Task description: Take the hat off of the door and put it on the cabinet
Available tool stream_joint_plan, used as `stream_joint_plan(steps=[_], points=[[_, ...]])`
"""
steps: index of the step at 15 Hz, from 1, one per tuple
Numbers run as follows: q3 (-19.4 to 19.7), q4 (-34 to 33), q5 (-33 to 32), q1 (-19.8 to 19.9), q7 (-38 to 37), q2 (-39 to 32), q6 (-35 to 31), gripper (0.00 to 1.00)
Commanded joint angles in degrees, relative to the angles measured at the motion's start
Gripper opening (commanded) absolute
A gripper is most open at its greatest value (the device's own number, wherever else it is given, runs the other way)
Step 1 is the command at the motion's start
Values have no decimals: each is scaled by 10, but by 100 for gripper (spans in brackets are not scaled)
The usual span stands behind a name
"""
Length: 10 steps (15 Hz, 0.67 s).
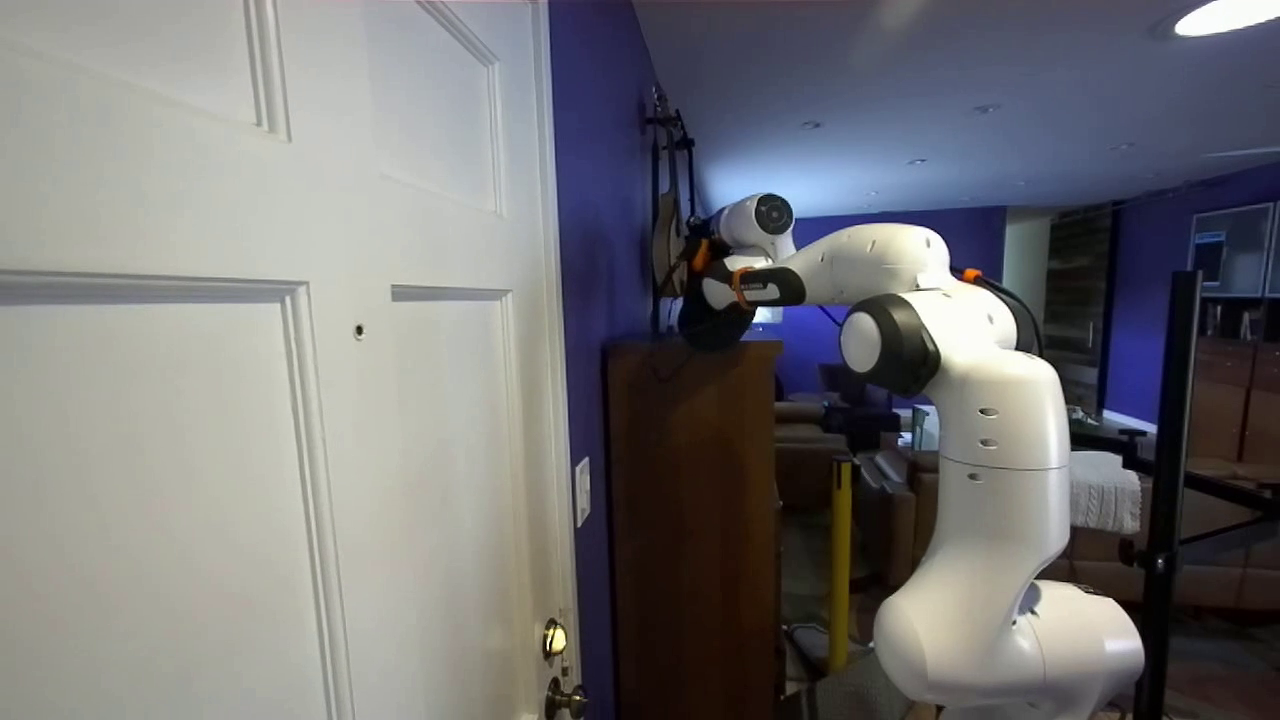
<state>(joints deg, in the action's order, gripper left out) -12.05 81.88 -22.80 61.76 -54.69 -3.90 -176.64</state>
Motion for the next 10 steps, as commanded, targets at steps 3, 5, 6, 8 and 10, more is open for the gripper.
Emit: stream_joint_plan(steps=[3, 5, 6, 8, 10], points=[[-2, -1, 0, -5, 0, 0, 0, 6], [-2, -1, 0, -5, 0, 0, 0, 2], [18, -22, -46, -9, -51, -12, 15, 2], [31, -42, -81, -13, -88, -26, 46, 2], [50, -79, -143, -20, -155, -49, 64, 2]])
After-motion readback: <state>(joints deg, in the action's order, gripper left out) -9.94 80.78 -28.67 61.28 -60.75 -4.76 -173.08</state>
